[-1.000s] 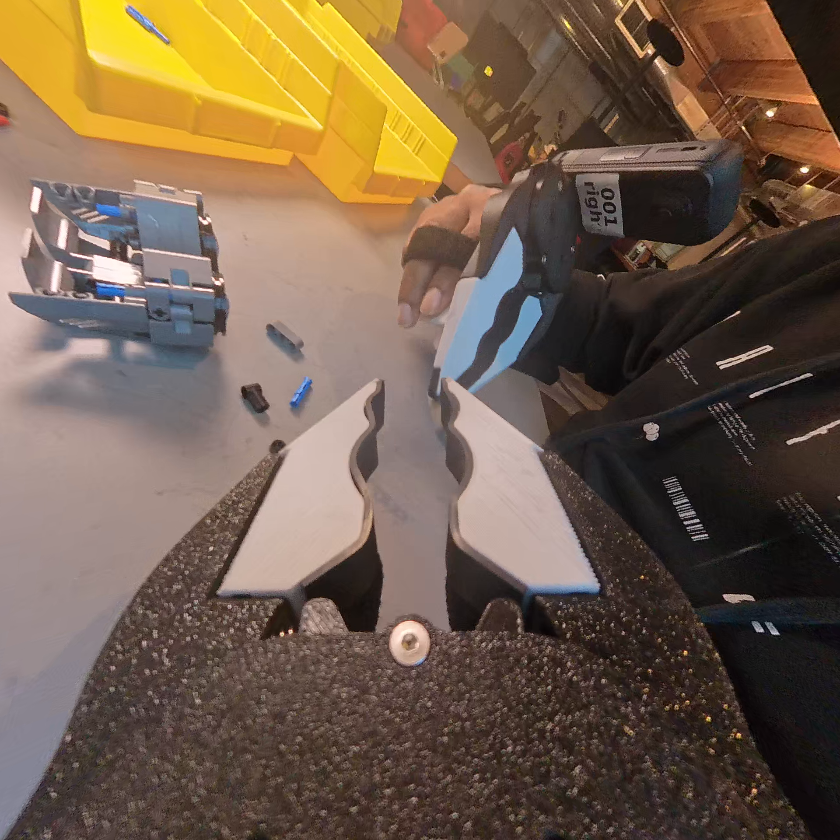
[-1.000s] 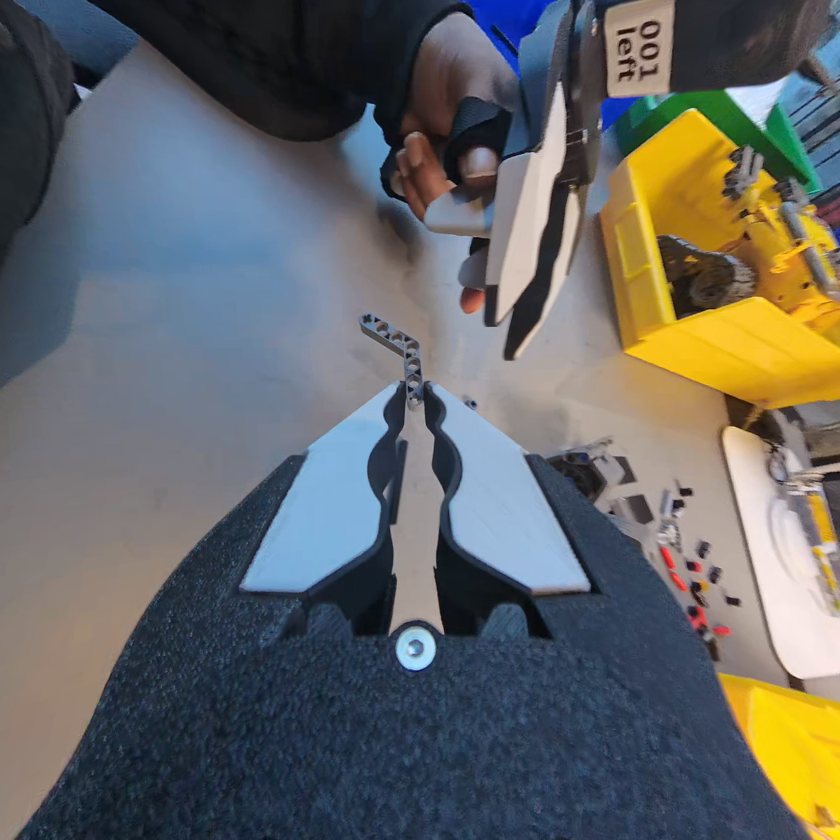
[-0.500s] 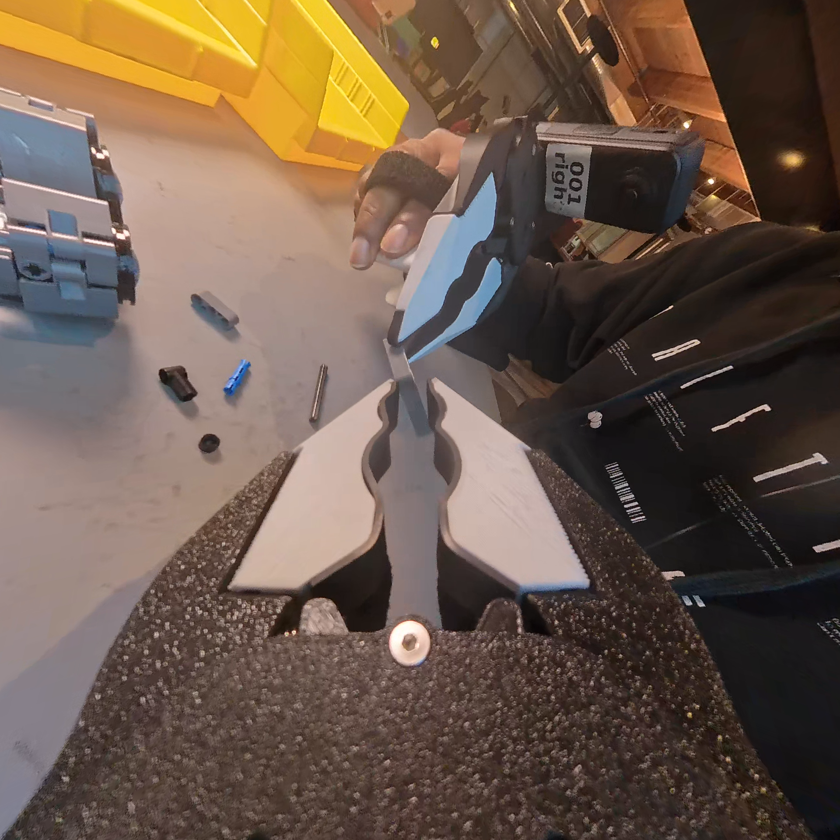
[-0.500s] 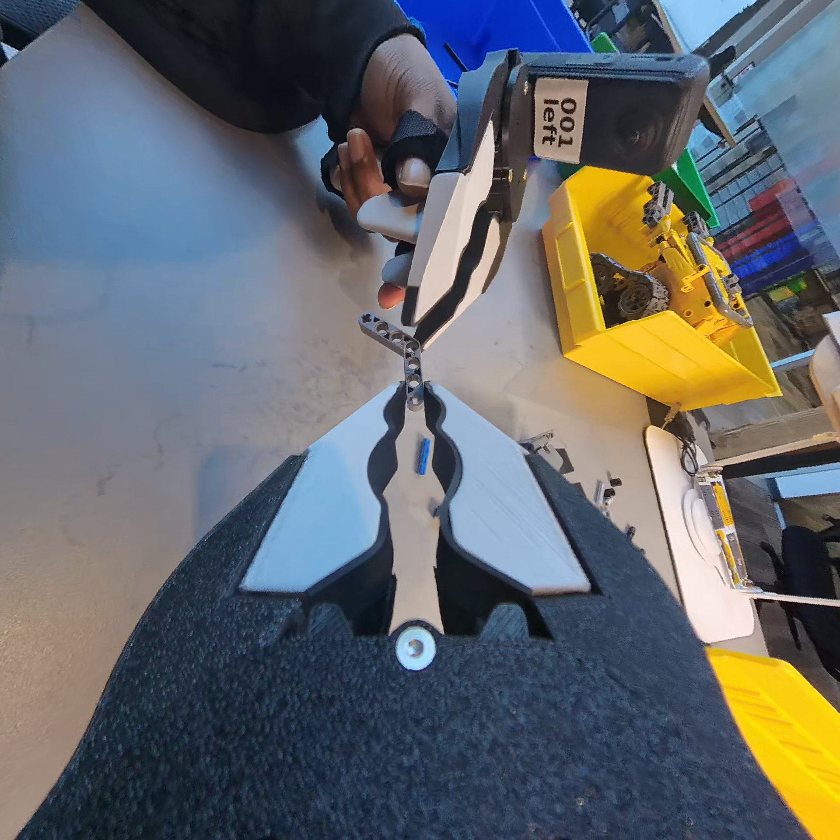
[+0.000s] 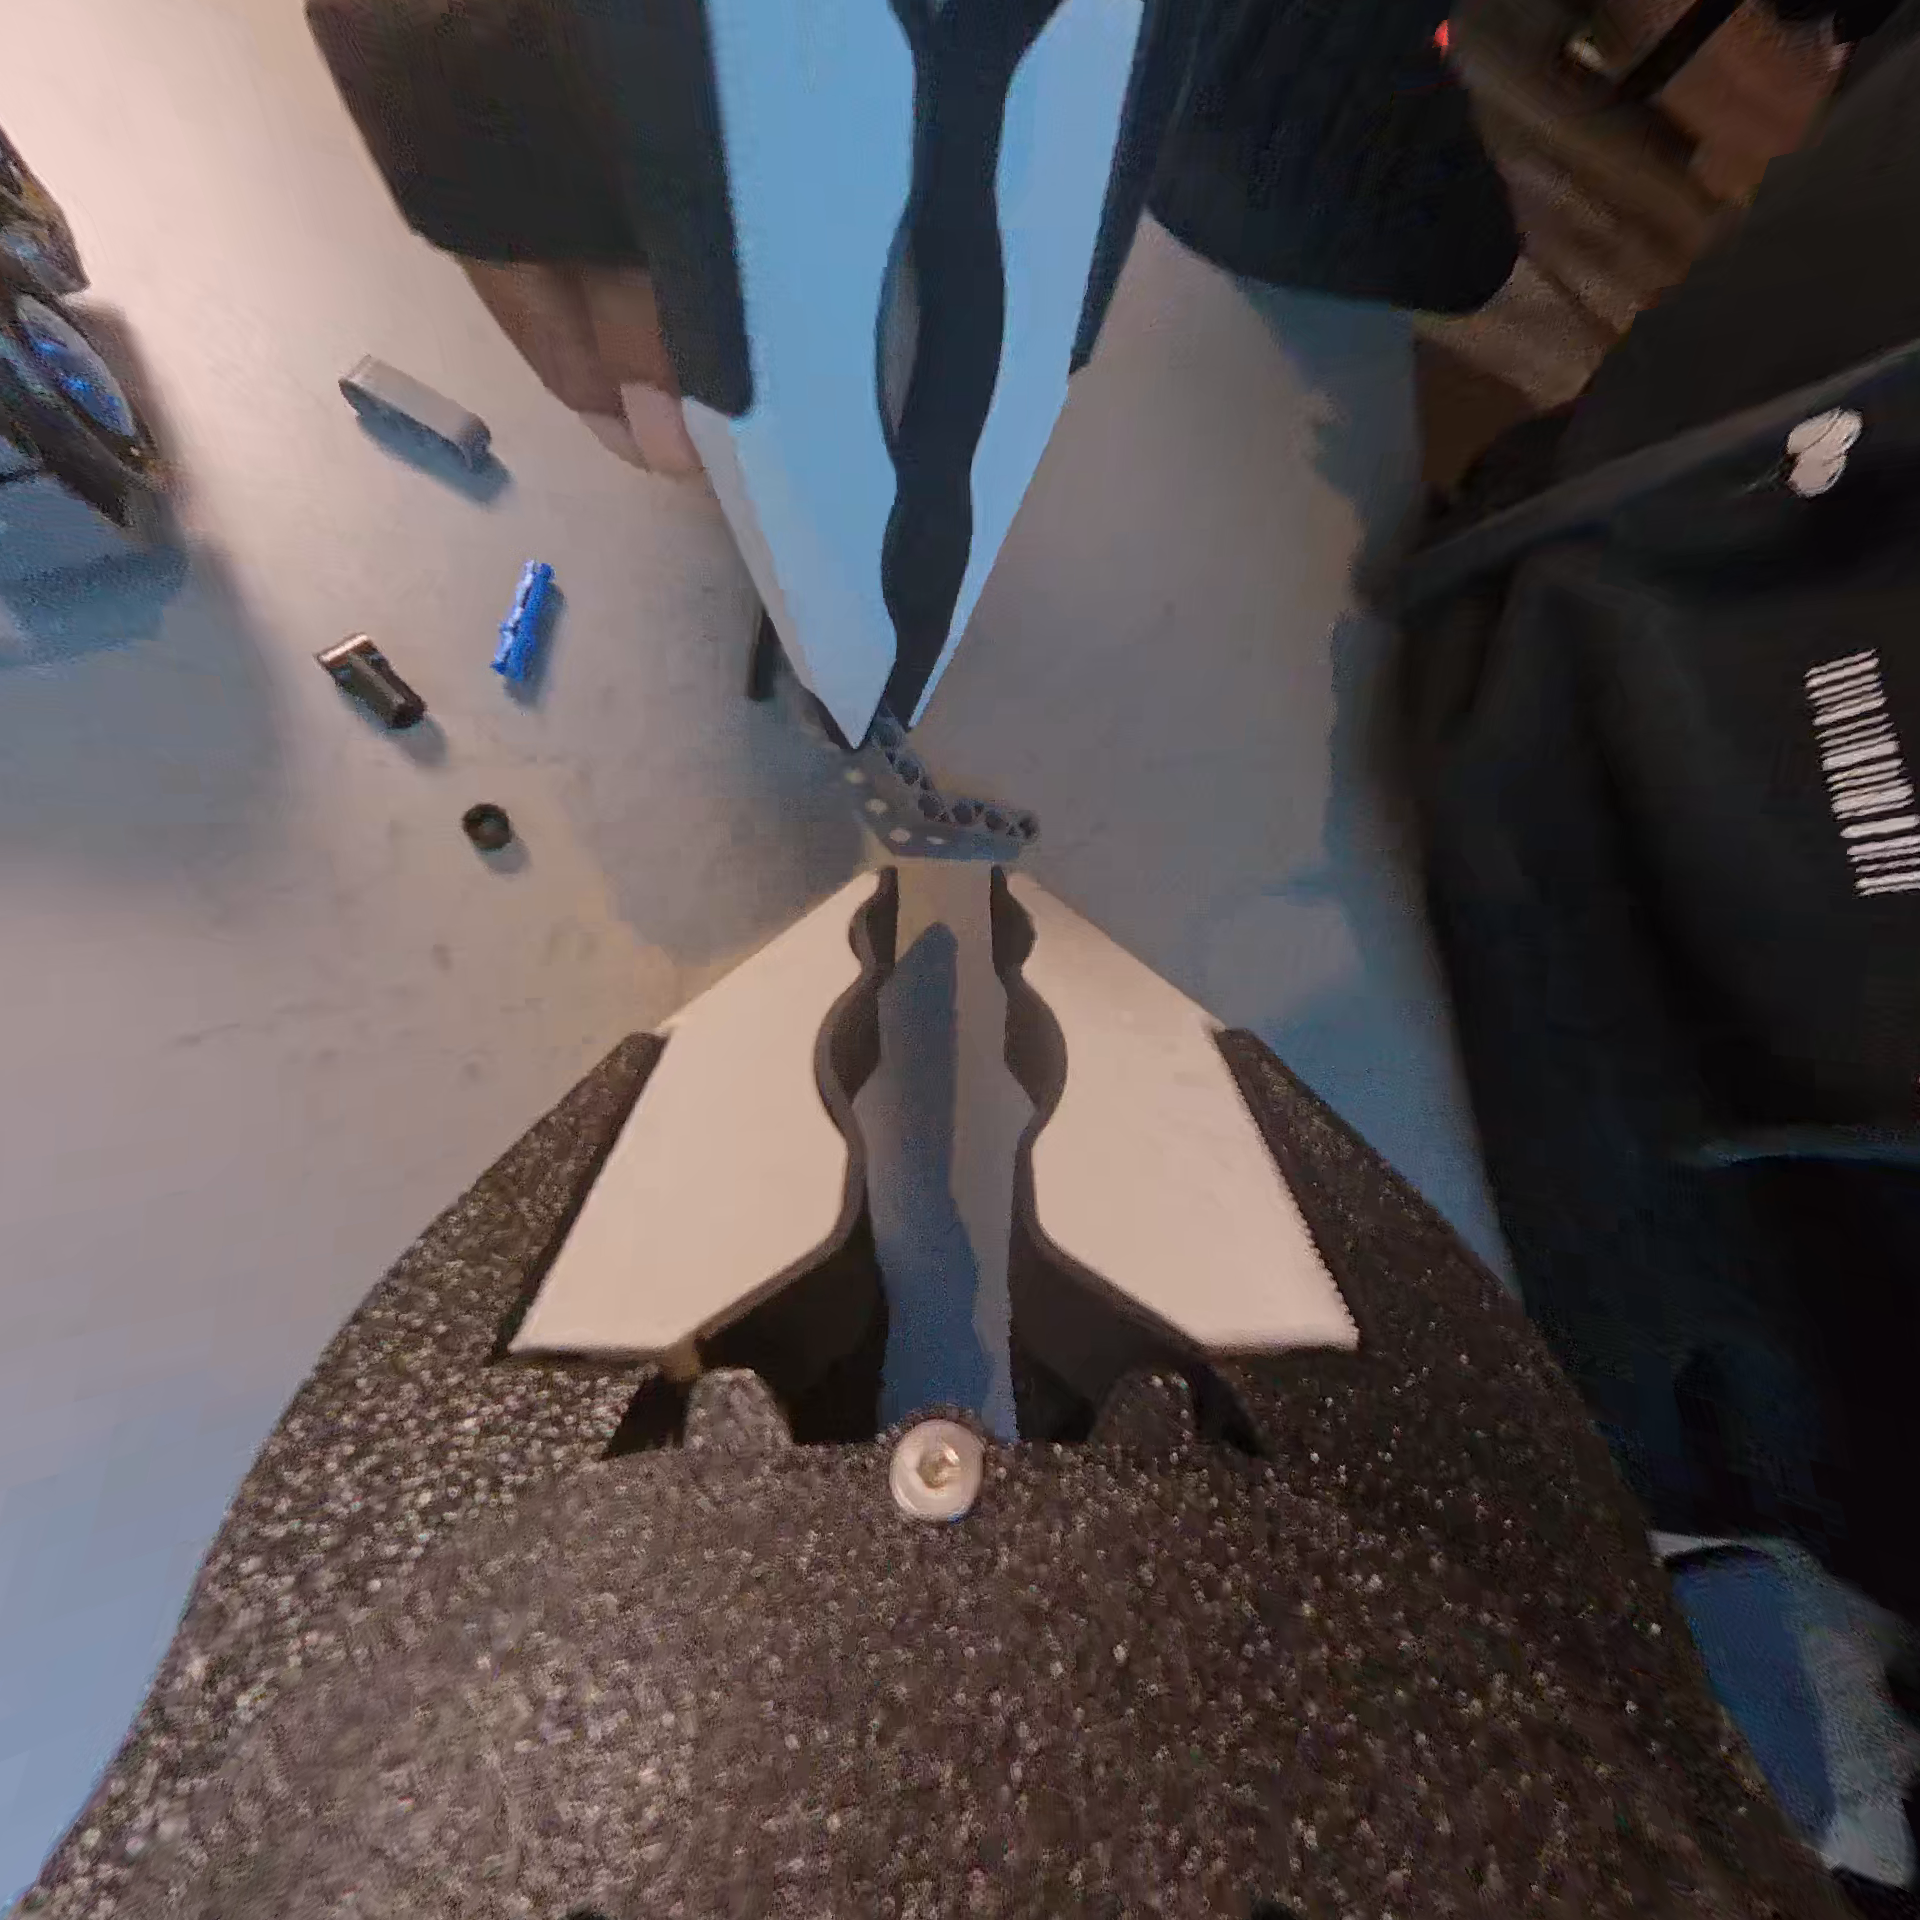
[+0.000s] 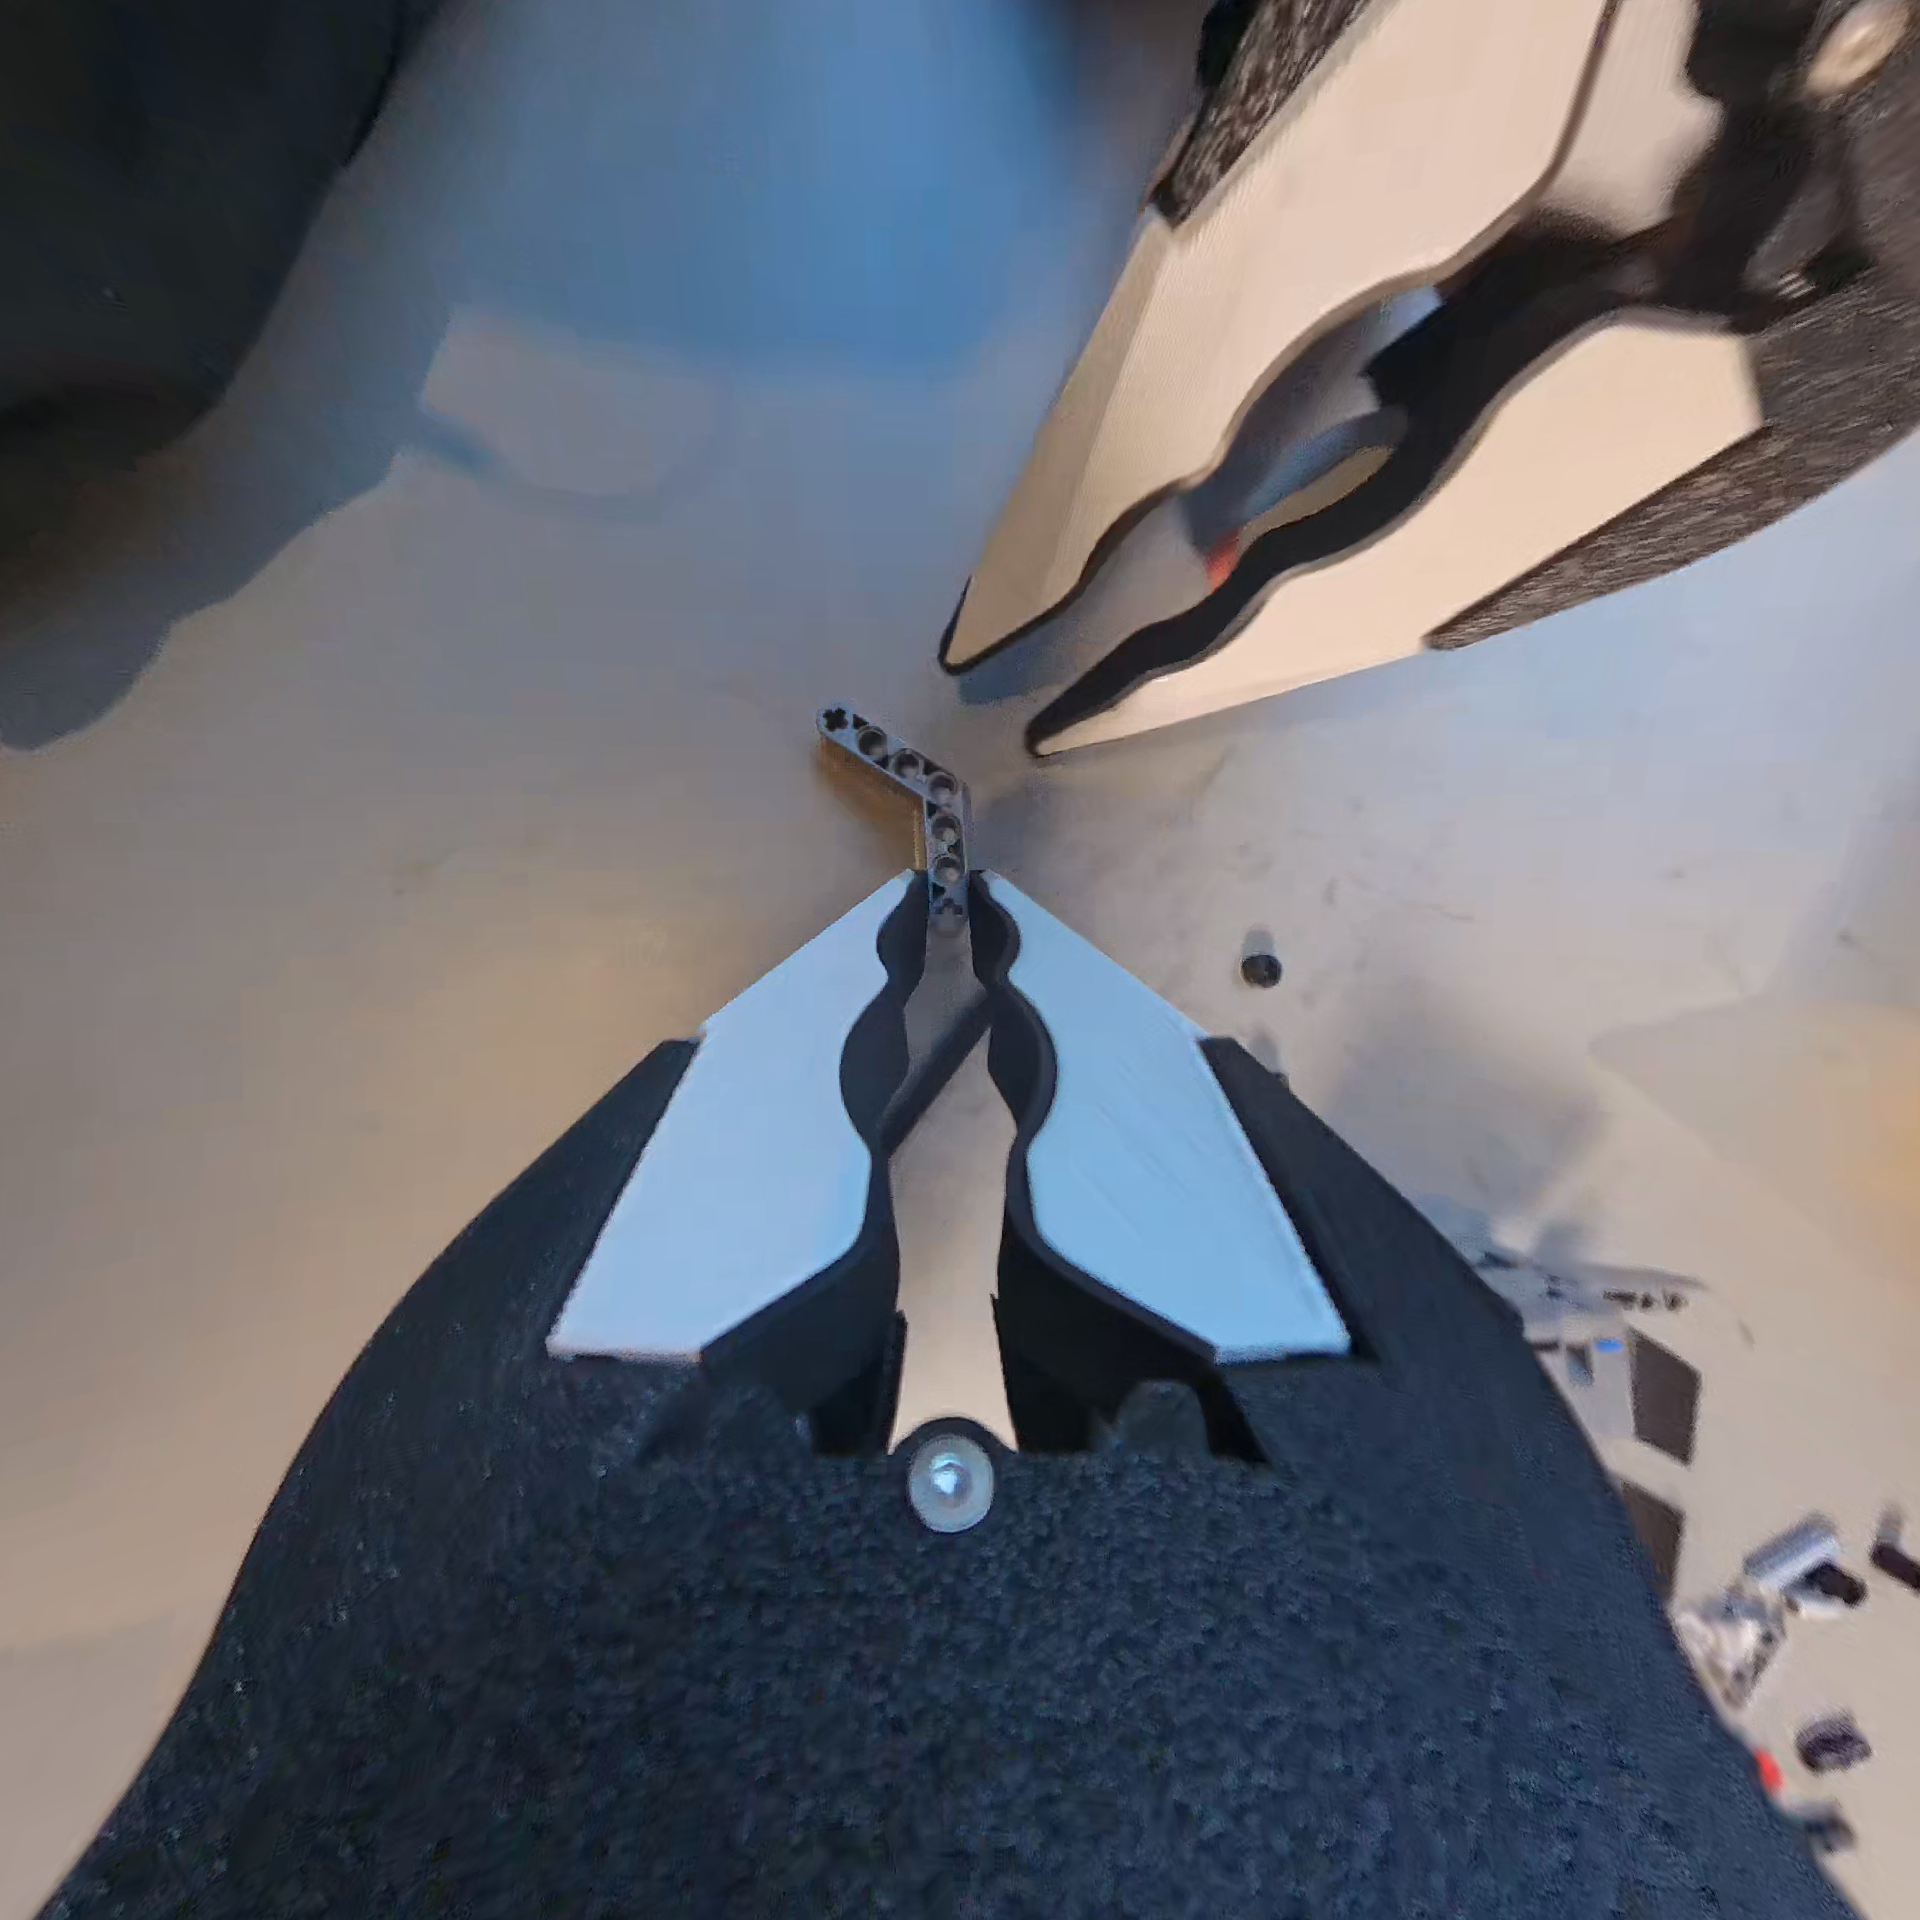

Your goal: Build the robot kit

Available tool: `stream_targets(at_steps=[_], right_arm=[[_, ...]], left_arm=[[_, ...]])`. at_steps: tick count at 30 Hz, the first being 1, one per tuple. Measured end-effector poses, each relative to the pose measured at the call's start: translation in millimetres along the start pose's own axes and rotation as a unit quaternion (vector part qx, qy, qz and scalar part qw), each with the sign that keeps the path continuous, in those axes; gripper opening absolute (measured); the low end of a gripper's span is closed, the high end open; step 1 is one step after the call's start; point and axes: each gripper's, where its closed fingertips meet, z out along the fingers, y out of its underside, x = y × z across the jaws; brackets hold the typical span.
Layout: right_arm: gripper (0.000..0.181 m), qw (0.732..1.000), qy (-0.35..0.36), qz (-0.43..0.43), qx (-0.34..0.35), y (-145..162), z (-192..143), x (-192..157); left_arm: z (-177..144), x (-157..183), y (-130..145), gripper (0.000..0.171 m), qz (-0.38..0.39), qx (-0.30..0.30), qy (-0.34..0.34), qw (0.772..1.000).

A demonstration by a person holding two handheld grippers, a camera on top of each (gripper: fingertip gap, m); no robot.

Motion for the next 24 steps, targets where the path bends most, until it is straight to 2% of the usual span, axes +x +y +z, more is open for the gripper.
stream_targets(at_steps=[5, 8, 10, 14, 17, 20, 24], right_arm=[[0.006, 0.998, -0.048, -0.033, -0.035, 1.8, 8.7, 9.4], [0.017, 0.998, -0.022, -0.037, -0.045, 3.4, 10.5, 22.5], [0.023, 0.999, 0.023, -0.020, -0.038, 4.3, 3.8, 34.1], [0.026, 0.992, 0.107, 0.065, 0.026, 2.7, -21.9, 40.1], [0.029, 0.980, 0.132, 0.141, 0.042, 15.5, -30.5, 23.0], [0.031, 0.965, 0.154, 0.208, 0.049, 29.3, -31.8, 7.4], [0.031, 0.945, 0.187, 0.251, 0.092, 29.5, -37.5, 0.6]], left_arm=[[-10.9, -12.9, -1.3, 0.021, 0.016, 0.032, -0.019, 0.999], [-12.8, -19.4, 0.8, 0.023, 0.007, 0.036, -0.024, 0.999], [-12.2, -22.2, 4.4, 0.023, 0.011, 0.027, -0.034, 0.999], [-9.9, -19.9, 6.7, 0.023, 0.028, 0.012, -0.042, 0.999], [-6.5, -21.5, 7.3, 0.025, 0.047, 0.002, -0.062, 0.997], [-4.2, -21.4, 1.3, 0.044, 0.080, 0.010, -0.082, 0.993], [-2.9, -22.4, -6.1, 0.055, 0.126, 0.025, -0.110, 0.986]])
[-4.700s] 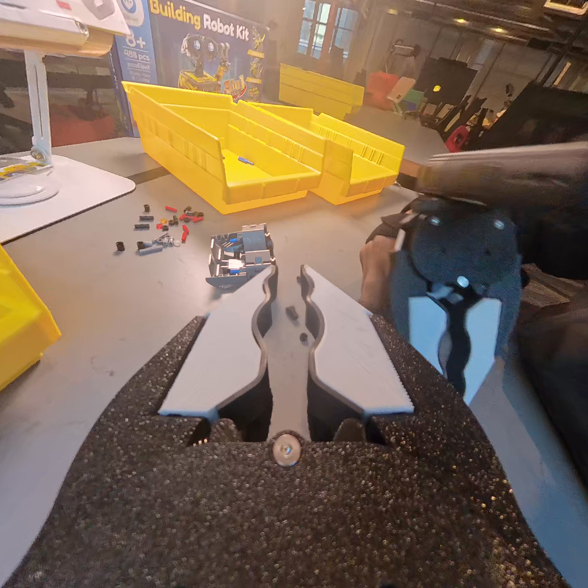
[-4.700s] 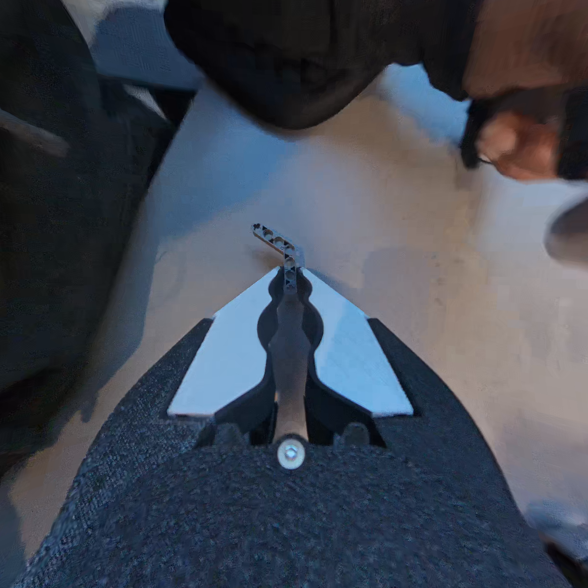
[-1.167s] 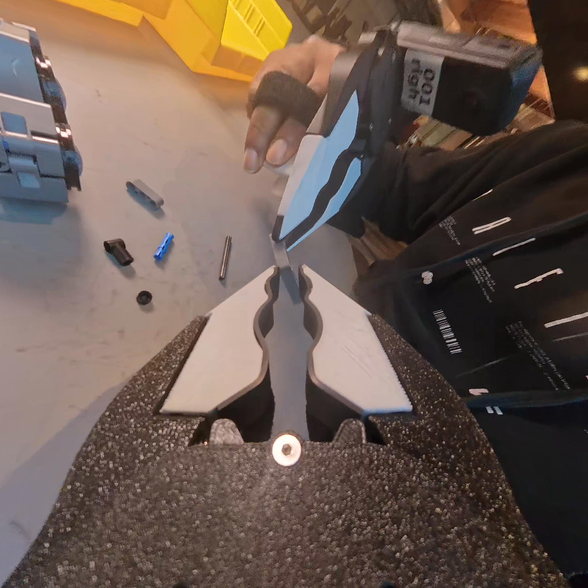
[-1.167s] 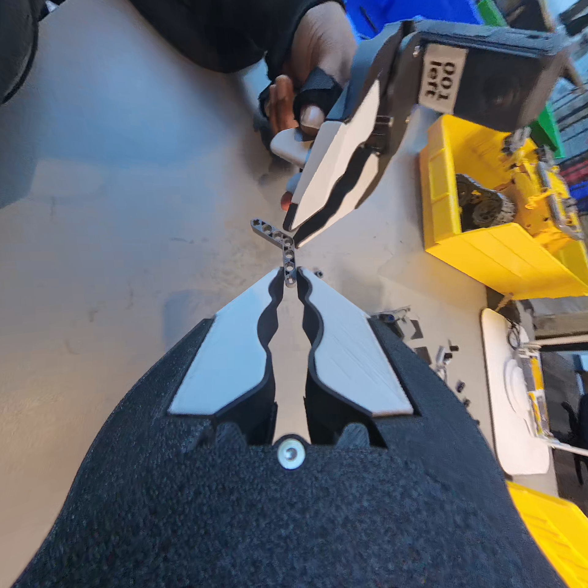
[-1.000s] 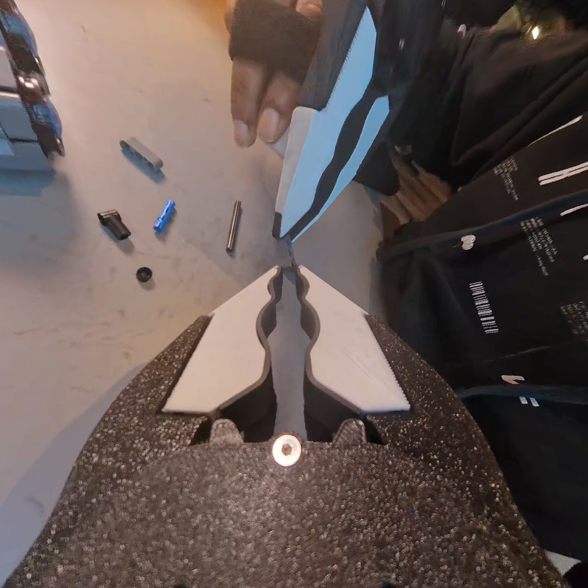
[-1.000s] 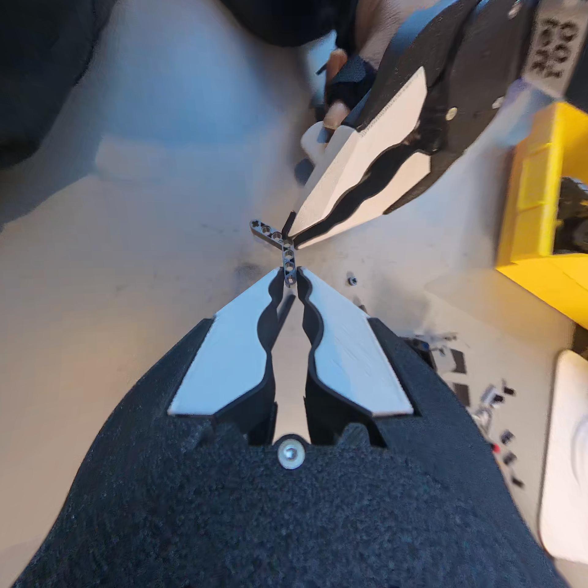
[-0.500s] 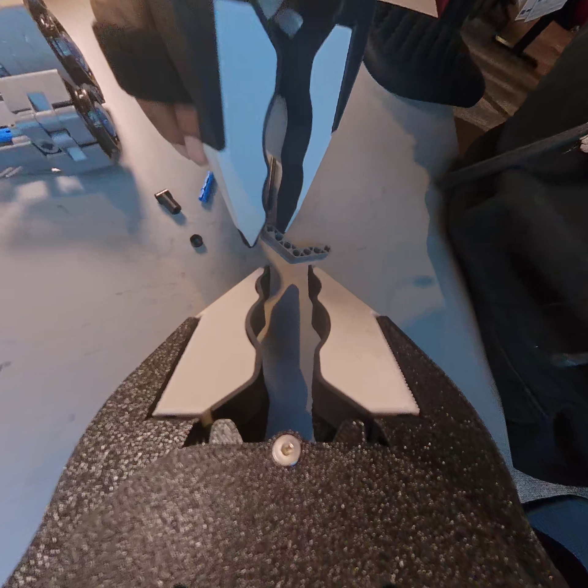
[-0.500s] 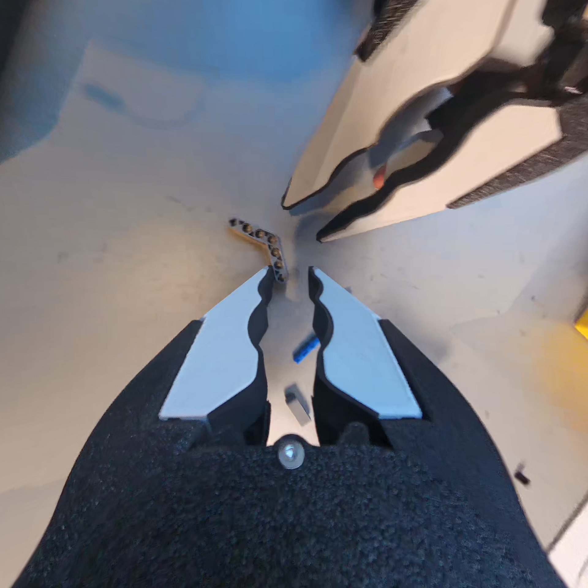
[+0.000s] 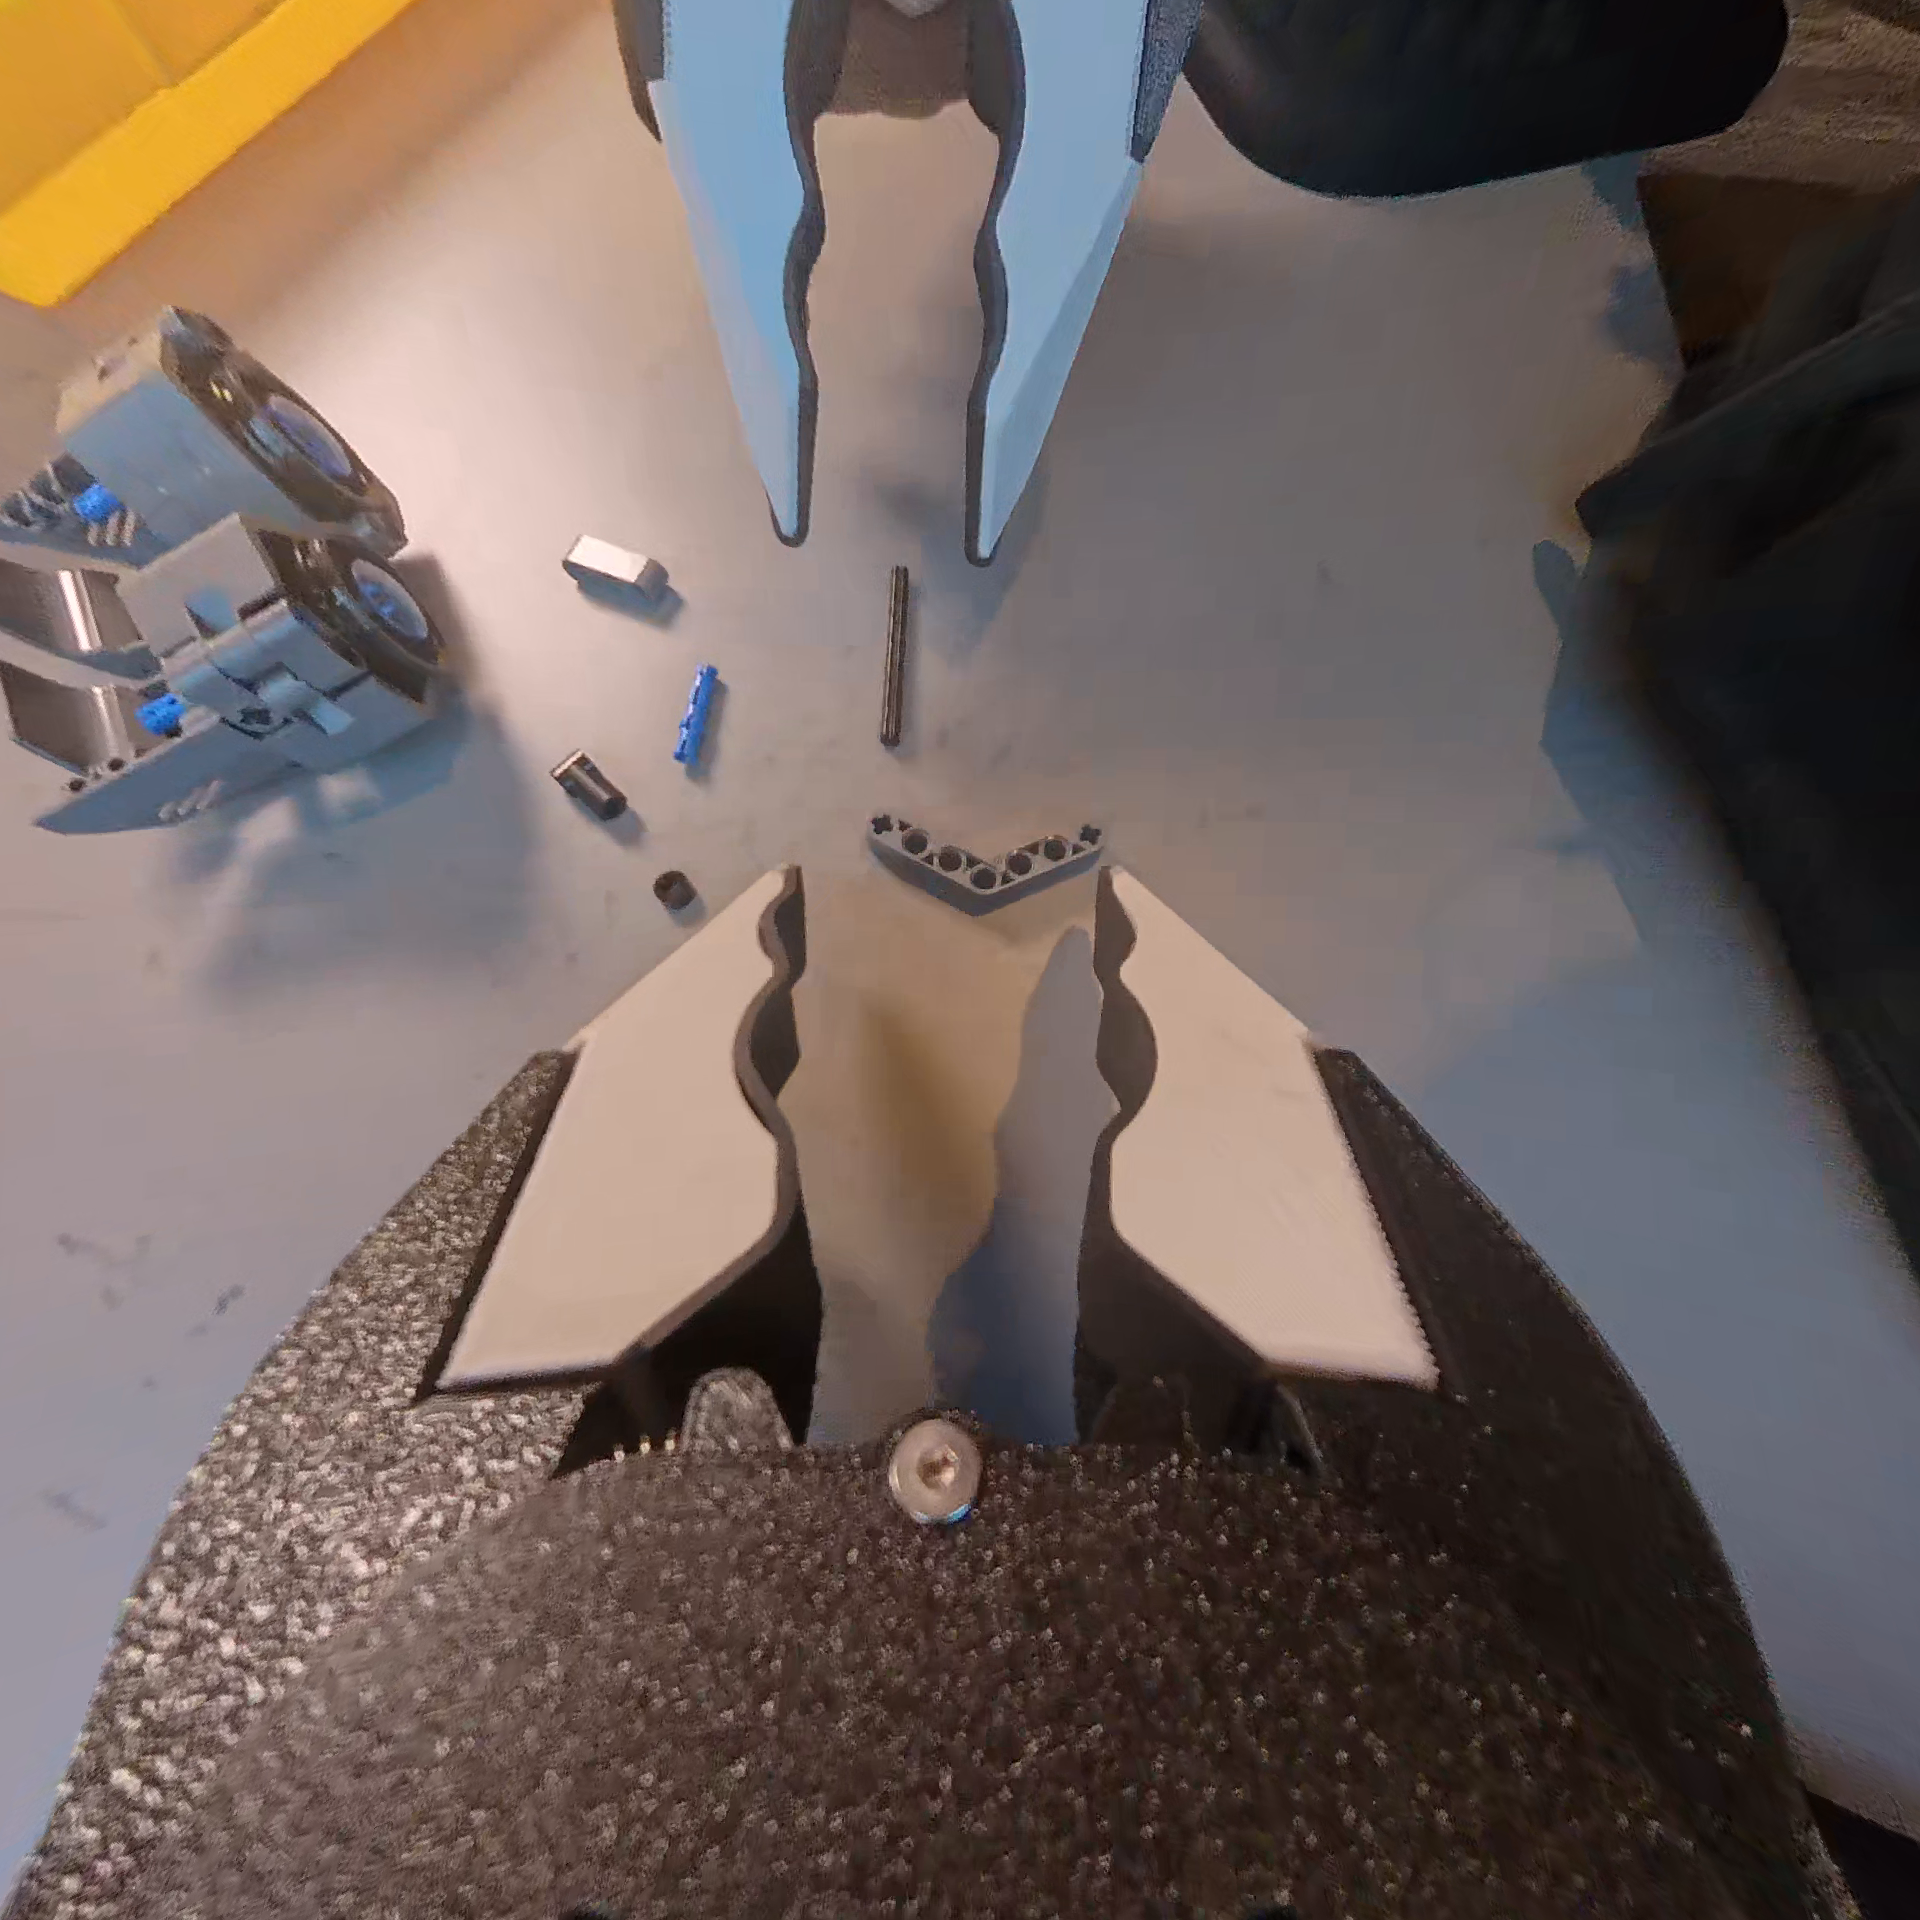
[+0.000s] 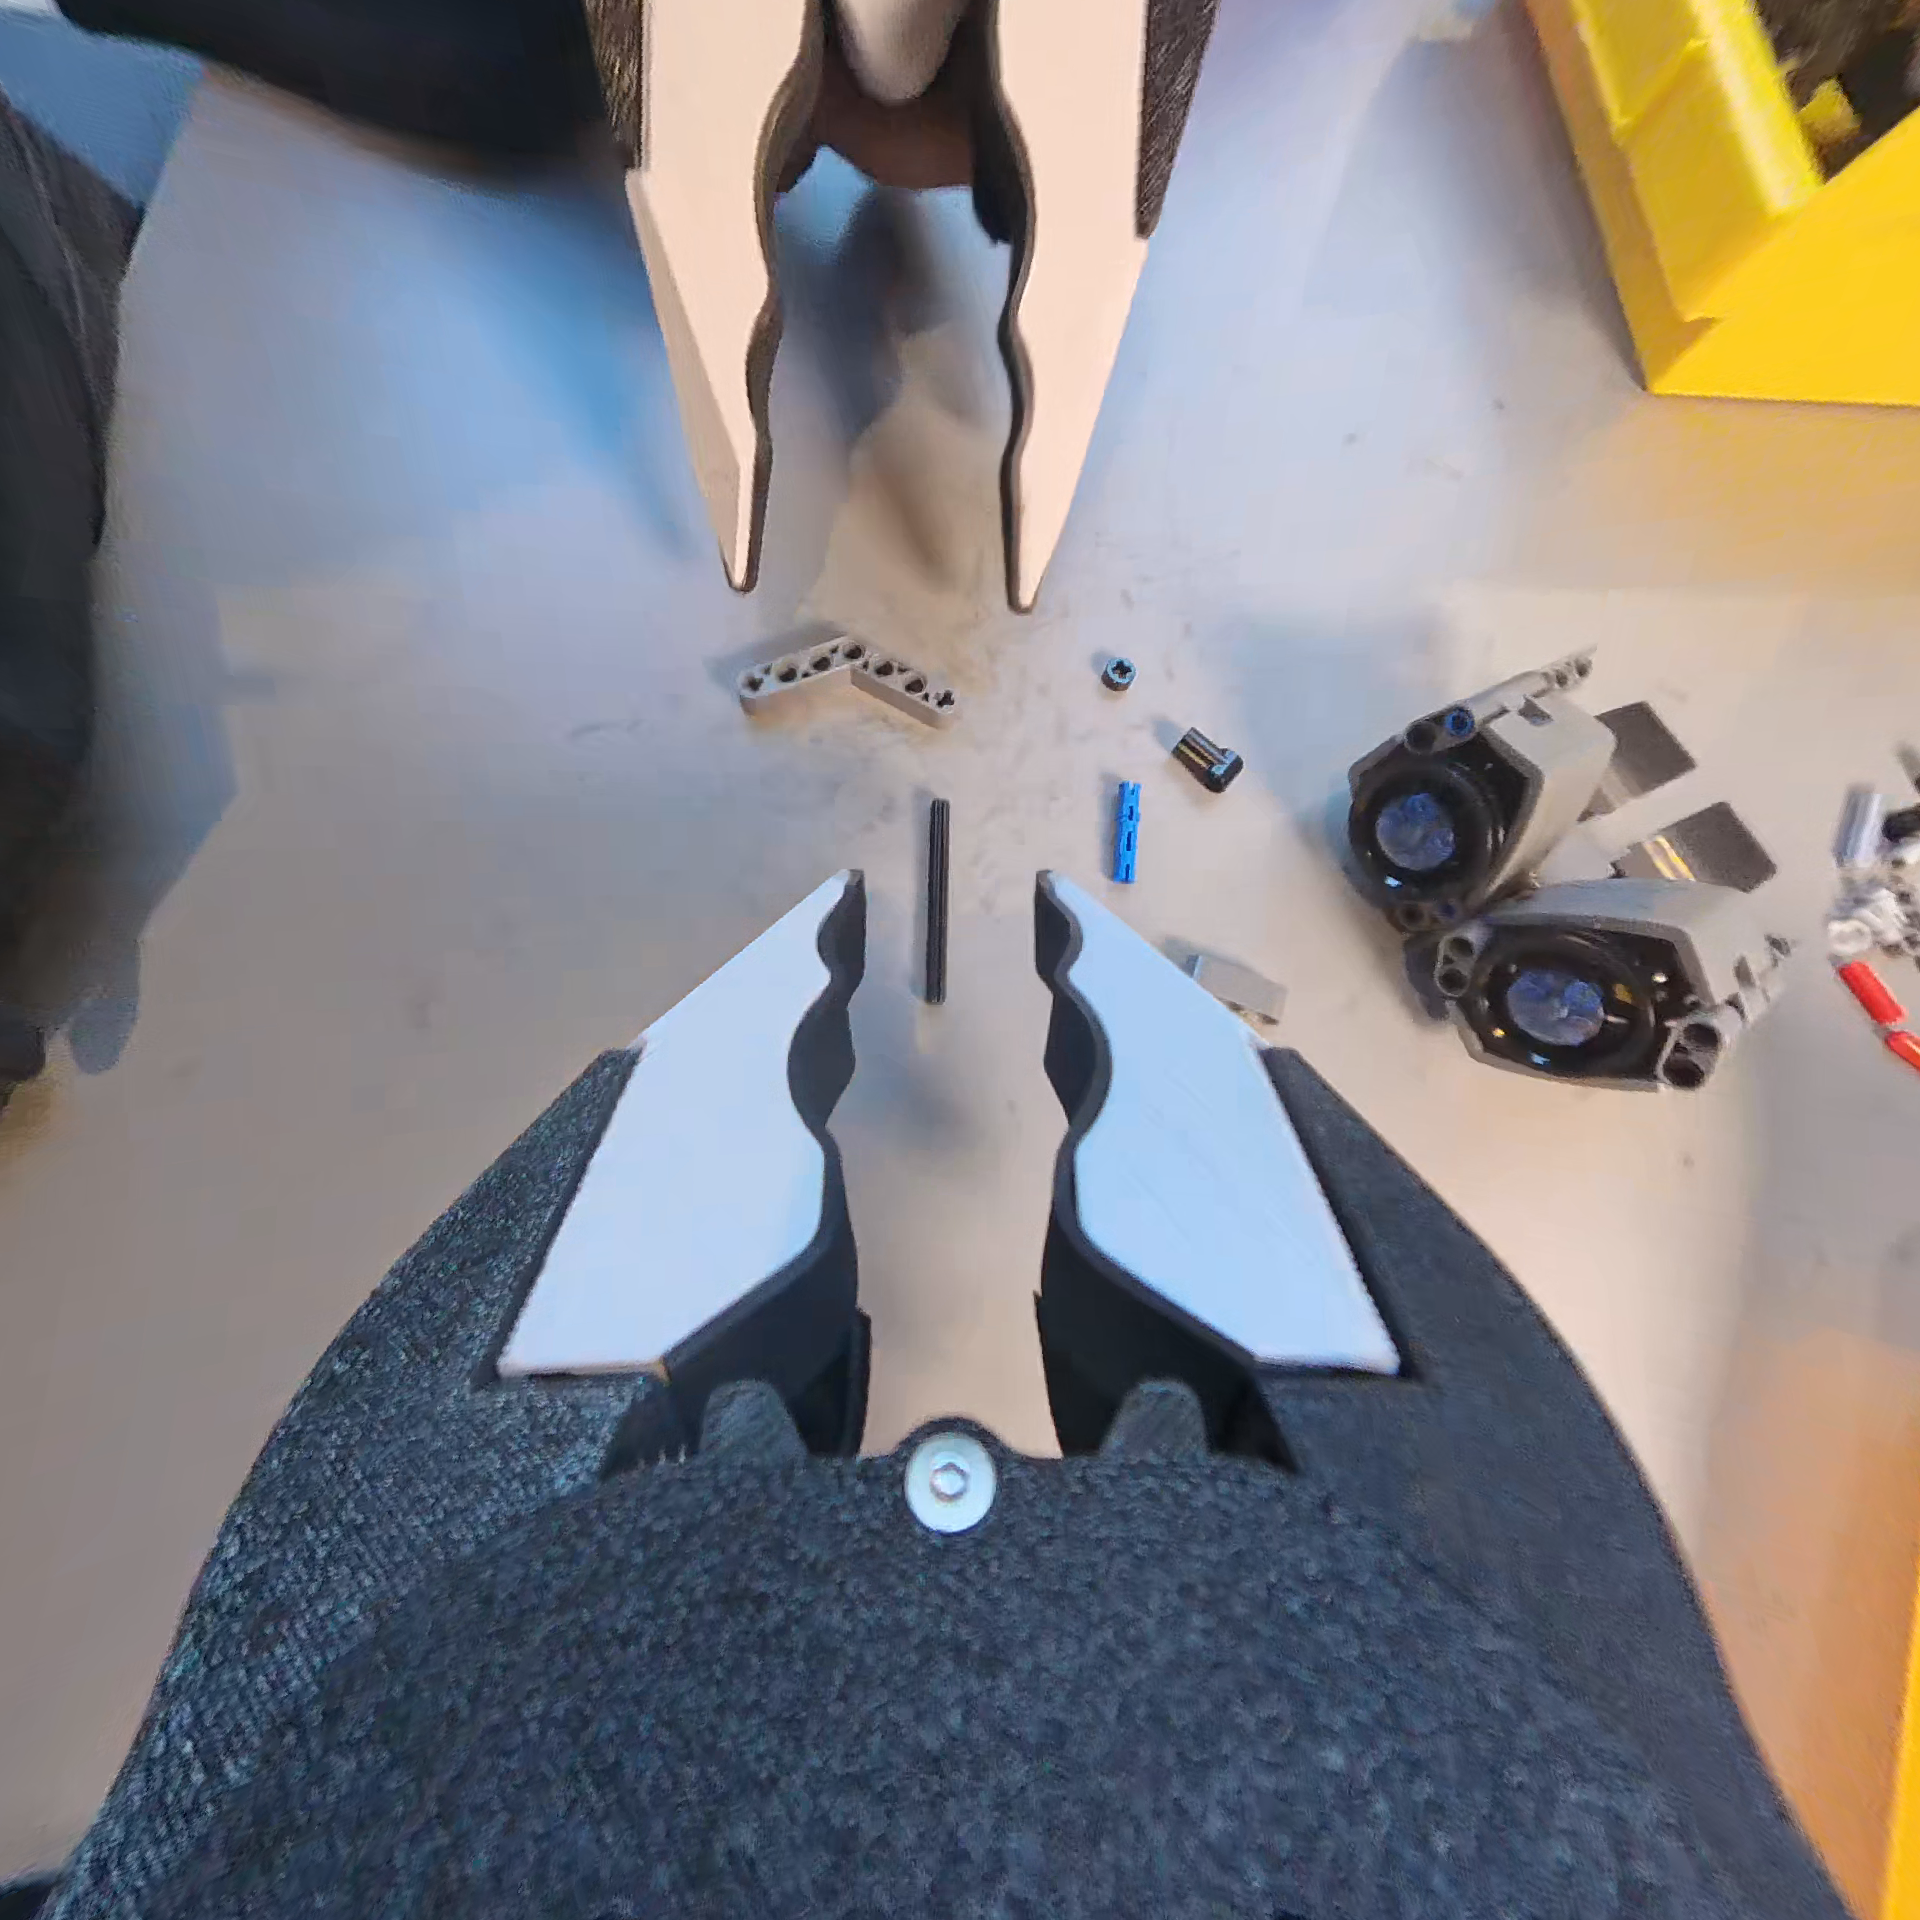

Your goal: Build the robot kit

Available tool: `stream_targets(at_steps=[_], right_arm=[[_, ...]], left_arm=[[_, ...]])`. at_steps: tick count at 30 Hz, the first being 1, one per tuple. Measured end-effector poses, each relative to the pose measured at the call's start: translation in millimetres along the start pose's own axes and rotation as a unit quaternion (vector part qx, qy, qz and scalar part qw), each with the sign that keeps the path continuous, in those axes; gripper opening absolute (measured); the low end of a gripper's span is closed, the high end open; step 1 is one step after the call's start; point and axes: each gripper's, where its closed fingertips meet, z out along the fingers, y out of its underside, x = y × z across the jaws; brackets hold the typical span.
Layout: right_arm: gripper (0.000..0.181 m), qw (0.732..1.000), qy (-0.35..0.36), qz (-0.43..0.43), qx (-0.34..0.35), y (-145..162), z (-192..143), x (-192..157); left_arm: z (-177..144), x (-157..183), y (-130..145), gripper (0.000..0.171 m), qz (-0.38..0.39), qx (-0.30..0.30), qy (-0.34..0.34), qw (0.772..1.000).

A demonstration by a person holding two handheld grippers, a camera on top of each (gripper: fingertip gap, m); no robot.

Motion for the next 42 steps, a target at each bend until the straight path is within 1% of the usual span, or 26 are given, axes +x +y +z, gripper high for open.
stream_targets(at_steps=[2, 5, 9, 13, 14, 15, 17, 19, 21, 24, 27, 30, 36, 42], right_arm=[[0.031, 0.999, 0.005, 0.012, 0.030, -5.1, -1.0, 1.2], [0.031, 0.999, -0.003, 0.024, 0.042, -5.8, 1.4, 0.4], [0.031, 0.999, -0.006, 0.029, 0.044, -3.0, 4.7, 1.9], [0.031, 0.998, 0.001, 0.036, 0.050, -2.1, 4.3, 6.1], [0.030, 0.998, 0.002, 0.039, 0.052, -2.4, 4.4, 6.6], [0.030, 0.998, 0.002, 0.043, 0.054, -2.5, 4.8, 7.5], [0.030, 0.997, 0.003, 0.049, 0.055, -1.4, 6.6, 9.5], [0.030, 0.997, 0.003, 0.056, 0.050, 1.6, 9.1, 11.1], [0.029, 0.997, 0.004, 0.060, 0.044, 4.7, 11.4, 13.0], [0.026, 0.997, 0.007, 0.068, 0.037, 7.0, 13.5, 16.9], [0.026, 0.997, -0.003, 0.067, 0.036, 8.3, 11.3, 14.9], [0.026, 0.998, -0.019, 0.056, 0.025, 12.6, 8.8, 6.8], [0.020, 0.999, -0.017, 0.032, -0.003, 16.8, 10.1, 1.2], [0.012, 0.999, -0.017, 0.010, -0.044, 21.3, 13.4, -2.5]], left_arm=[[3.8, 0.9, 0.2, 0.057, 0.007, -0.004, -0.004, 1.000], [11.9, 4.1, 3.2, 0.055, 0.015, -0.019, -0.006, 1.000], [21.8, 7.3, 2.1, 0.040, 0.021, -0.024, -0.015, 0.999], [26.7, 6.4, -2.6, 0.031, 0.026, -0.024, -0.033, 0.999], [27.4, 7.0, -3.3, 0.032, 0.024, -0.023, -0.032, 0.999], [26.8, 7.2, -4.5, 0.037, 0.021, -0.020, -0.031, 0.999], [19.1, 4.7, -12.2, 0.039, 0.009, 0.004, -0.030, 1.000], [6.3, -4.6, -19.8, 0.039, -0.018, 0.035, -0.036, 0.999], [-5.5, -21.6, -19.5, 0.037, -0.039, 0.051, -0.066, 0.996], [-13.7, -45.3, -7.6, 0.035, -0.064, 0.042, -0.110, 0.991], [-13.8, -54.4, 0.5, 0.035, -0.085, 0.036, -0.120, 0.988], [-12.4, -53.8, 0.8, 0.033, -0.088, 0.037, -0.118, 0.988], [-7.9, -49.8, 0.0, 0.033, -0.082, 0.035, -0.112, 0.990], [-12.5, -50.1, -8.5, 0.035, -0.087, 0.064, -0.109, 0.988]])
